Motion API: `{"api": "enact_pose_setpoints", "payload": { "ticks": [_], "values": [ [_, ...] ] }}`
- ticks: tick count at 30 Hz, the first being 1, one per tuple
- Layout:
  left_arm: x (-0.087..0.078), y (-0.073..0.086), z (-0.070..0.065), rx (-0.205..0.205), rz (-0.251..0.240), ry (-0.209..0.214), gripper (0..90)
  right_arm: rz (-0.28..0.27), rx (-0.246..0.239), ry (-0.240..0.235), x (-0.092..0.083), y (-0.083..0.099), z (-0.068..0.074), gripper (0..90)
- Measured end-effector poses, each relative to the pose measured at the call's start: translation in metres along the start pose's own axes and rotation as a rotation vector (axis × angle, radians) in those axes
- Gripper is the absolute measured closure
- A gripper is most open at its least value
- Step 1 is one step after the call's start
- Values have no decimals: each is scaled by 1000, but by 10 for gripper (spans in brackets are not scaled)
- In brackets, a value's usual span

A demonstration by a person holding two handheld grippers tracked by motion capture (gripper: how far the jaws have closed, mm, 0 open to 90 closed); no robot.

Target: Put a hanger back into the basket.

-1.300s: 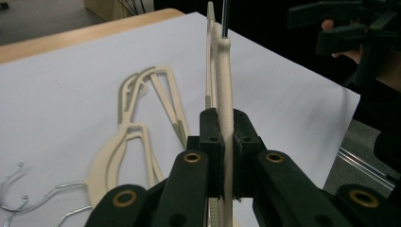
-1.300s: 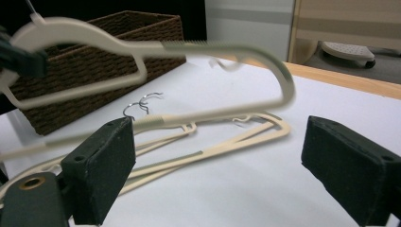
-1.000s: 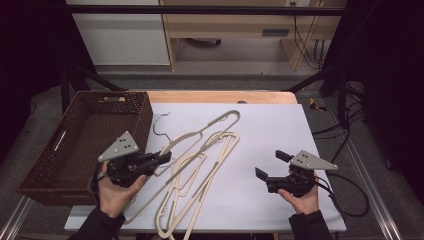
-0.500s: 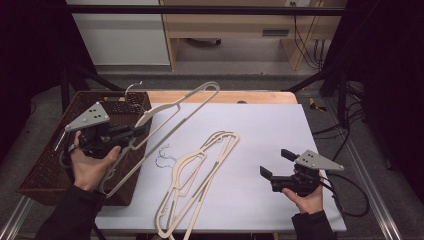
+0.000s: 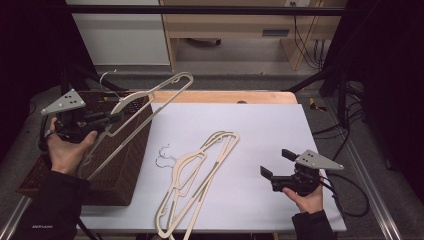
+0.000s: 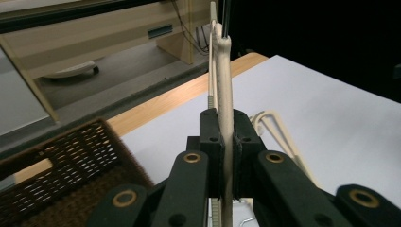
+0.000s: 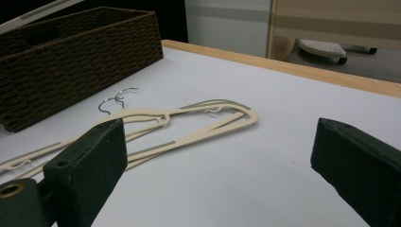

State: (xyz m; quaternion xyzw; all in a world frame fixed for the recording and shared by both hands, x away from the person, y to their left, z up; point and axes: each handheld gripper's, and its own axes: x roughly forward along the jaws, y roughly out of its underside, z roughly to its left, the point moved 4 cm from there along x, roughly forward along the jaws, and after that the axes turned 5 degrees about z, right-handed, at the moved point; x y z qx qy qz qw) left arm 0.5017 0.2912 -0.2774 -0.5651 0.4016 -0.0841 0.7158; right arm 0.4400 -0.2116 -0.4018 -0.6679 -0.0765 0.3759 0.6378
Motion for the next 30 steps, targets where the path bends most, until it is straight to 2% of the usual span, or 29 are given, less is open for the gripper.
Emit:
{"api": "enact_pose_setpoints", "payload": {
  "ticks": [5,11,16,20,23,30],
  "values": [
    [-6,8,20,-1,17,-43,855,6,1,-3,0,0,0,47],
    [-13,23,45,-37,12,-65,856,10,-1,1,2,1,0,46],
    [-18,36,64,-63,28,-86,855,16,-3,2,3,2,0,44],
    [-21,45,75,-68,50,-106,856,21,-1,2,4,2,-1,43],
    [-24,53,84,-86,66,-120,856,21,4,4,5,3,-1,43],
    [-28,75,101,-119,105,-122,856,27,6,8,6,4,-1,41]
  ]
}}
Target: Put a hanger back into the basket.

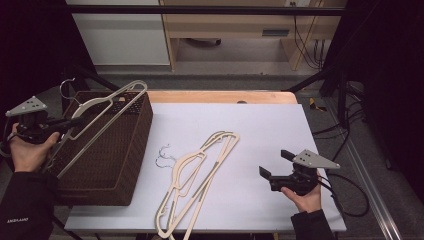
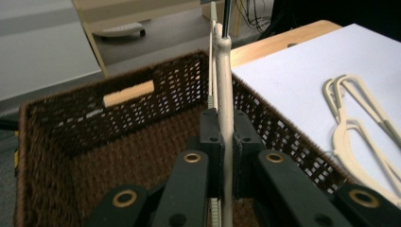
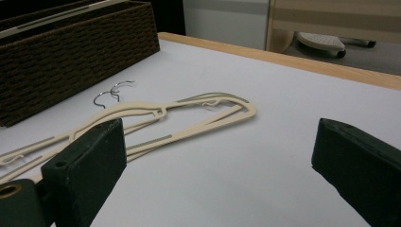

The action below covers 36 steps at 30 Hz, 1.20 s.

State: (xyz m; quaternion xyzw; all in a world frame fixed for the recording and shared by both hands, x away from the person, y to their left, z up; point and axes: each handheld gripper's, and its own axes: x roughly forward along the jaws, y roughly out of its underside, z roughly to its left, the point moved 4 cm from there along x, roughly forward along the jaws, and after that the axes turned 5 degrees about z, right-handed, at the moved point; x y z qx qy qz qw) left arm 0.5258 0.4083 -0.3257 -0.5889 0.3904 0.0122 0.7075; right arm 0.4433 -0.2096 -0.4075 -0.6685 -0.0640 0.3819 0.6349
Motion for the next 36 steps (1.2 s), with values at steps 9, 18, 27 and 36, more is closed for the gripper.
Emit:
{"api": "enact_pose_setpoints", "payload": {
  "ticks": [9,18,27,36],
  "values": [
    [12,21,7,-17,67,4,856,7,1,2,2,1,0,41],
    [46,48,3,-88,175,-1,845,11,-7,-7,2,2,0,41],
    [48,60,12,-185,250,-85,705,19,-9,-7,4,2,1,40],
    [20,47,11,-206,137,-187,464,19,-7,-5,4,2,1,40]
  ]
}}
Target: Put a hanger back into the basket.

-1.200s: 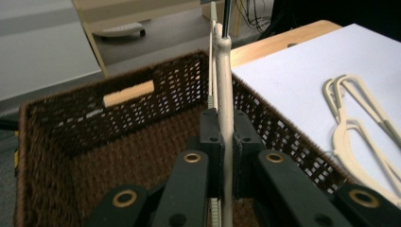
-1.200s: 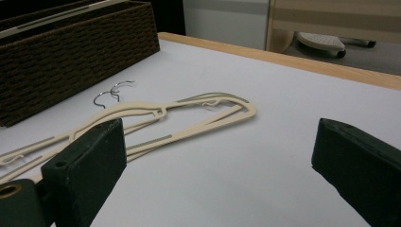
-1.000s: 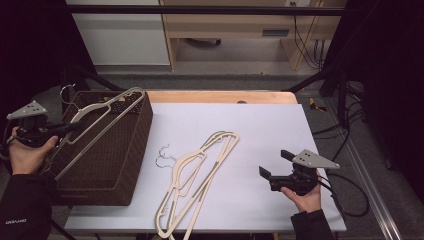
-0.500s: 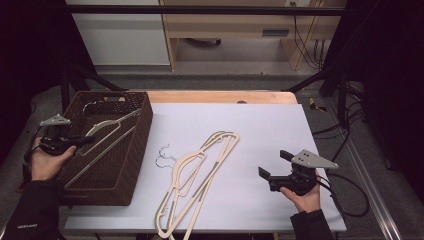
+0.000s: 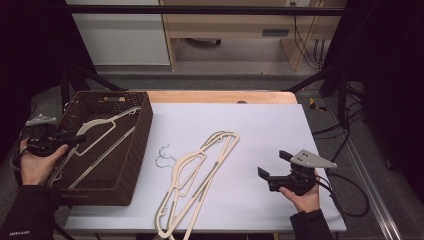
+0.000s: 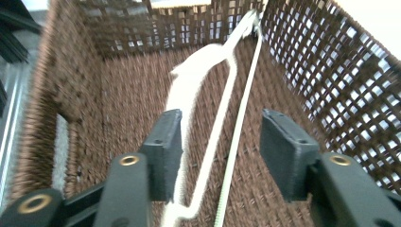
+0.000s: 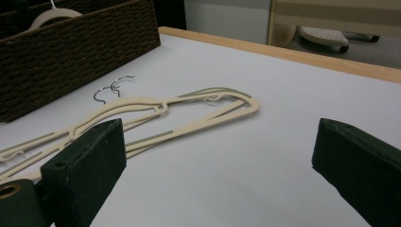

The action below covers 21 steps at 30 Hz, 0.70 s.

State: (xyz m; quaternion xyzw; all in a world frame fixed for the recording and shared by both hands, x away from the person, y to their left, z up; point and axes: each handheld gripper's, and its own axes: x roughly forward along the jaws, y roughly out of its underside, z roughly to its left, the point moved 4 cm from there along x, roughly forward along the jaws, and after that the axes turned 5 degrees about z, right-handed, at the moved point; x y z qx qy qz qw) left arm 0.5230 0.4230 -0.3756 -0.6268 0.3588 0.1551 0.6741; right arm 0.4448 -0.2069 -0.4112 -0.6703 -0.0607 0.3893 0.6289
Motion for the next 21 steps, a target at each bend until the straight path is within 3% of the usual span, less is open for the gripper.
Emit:
{"api": "enact_pose_setpoints", "payload": {
  "ticks": [4,10,14,17,21],
  "values": [
    [-16,-5,-15,21,-83,37,391,-1,1,-2,-1,0,0,40],
    [-31,-9,-51,79,-190,109,296,-8,6,-1,-2,-1,0,39],
    [-37,-11,-75,113,-239,155,224,-12,13,4,-3,-2,0,39],
    [-41,-10,-95,132,-267,214,198,-12,13,6,-3,-2,0,38],
    [-44,-7,-118,162,-295,250,140,-10,8,6,-3,-1,0,37]
  ]
}}
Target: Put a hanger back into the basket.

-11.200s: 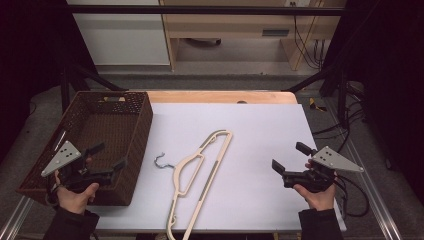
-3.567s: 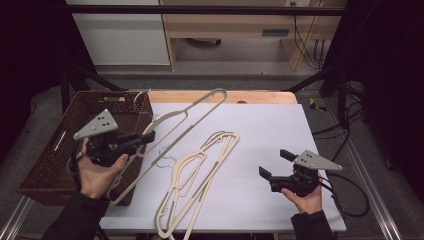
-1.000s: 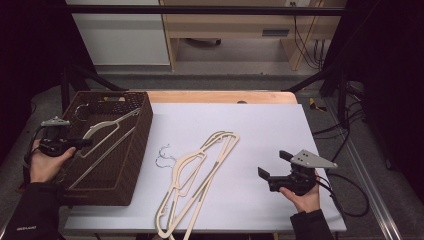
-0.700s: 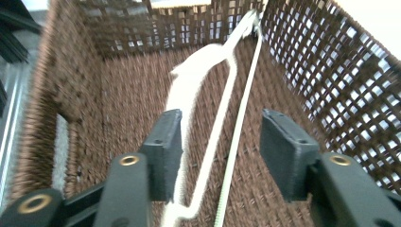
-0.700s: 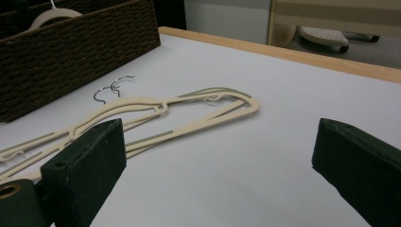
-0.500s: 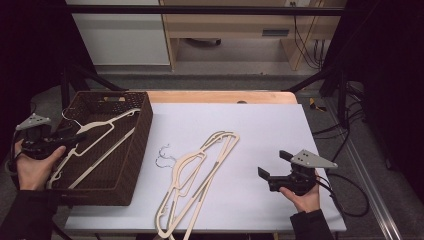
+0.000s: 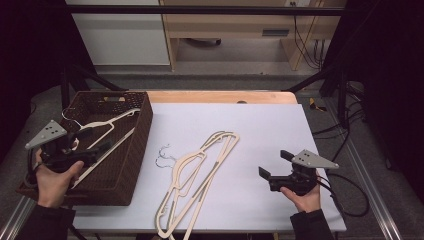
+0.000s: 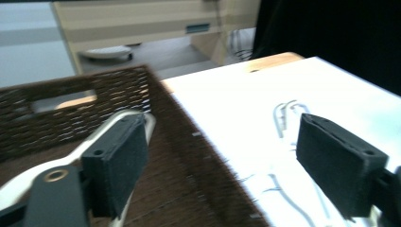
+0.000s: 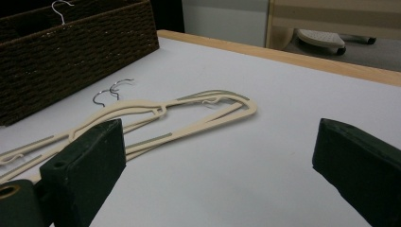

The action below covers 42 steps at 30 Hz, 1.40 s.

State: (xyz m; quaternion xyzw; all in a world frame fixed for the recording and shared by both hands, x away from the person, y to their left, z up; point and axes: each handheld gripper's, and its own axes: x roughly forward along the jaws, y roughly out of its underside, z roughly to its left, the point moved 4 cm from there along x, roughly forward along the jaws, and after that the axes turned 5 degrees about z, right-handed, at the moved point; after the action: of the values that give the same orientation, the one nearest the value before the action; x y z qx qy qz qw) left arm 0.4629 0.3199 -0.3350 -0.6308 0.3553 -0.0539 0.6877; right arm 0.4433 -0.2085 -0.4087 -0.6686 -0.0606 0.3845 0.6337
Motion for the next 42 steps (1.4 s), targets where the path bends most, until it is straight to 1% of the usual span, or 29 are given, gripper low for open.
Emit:
{"api": "enact_pose_setpoints", "payload": {
  "ticks": [1,3,5,7,9,13,17,20,22,26,27,29,30,31,34,36,38,39,41,42],
  "values": [
    [1,0,-6,9,-1,2,119,-3,7,2,0,0,0,38],
    [4,2,-17,25,2,19,96,-5,5,1,-1,0,0,37],
    [7,3,-28,31,-8,37,74,-8,5,0,-1,-1,0,37],
    [9,5,-39,31,-15,57,74,-10,3,2,-2,-1,0,37],
    [12,8,-47,34,-15,61,74,-11,2,2,-2,-1,0,37],
    [18,15,-65,50,-6,88,76,-12,3,-2,-3,-1,1,37],
    [23,20,-82,86,10,117,99,-13,1,-2,-3,-1,1,37],
    [26,24,-93,102,25,143,109,-12,2,0,-2,-1,1,37],
    [29,28,-99,109,35,145,122,-6,-2,-2,-2,-1,1,37],
    [38,39,-108,109,83,152,150,-5,-1,-5,-1,-1,3,37],
    [40,43,-110,106,97,158,155,-8,5,-10,-1,-1,4,37],
    [46,49,-114,112,121,169,167,-8,0,-11,-1,-1,4,37],
    [49,52,-116,114,134,167,177,-5,-3,-8,-1,-1,4,36],
    [52,54,-117,120,145,164,186,-5,0,-8,-1,-1,4,36],
    [60,64,-120,119,186,179,220,-6,-1,-15,0,-1,5,36],
    [64,70,-122,127,213,186,242,-3,-5,-16,1,0,6,37],
    [68,77,-123,131,240,182,269,3,-7,-19,2,0,6,36],
    [70,80,-124,134,257,182,284,10,-19,-21,2,1,6,36],
    [74,86,-125,139,292,177,316,10,-17,-22,3,1,6,37],
    [76,89,-125,135,310,176,333,12,-15,-25,3,2,7,37]
  ]
}}
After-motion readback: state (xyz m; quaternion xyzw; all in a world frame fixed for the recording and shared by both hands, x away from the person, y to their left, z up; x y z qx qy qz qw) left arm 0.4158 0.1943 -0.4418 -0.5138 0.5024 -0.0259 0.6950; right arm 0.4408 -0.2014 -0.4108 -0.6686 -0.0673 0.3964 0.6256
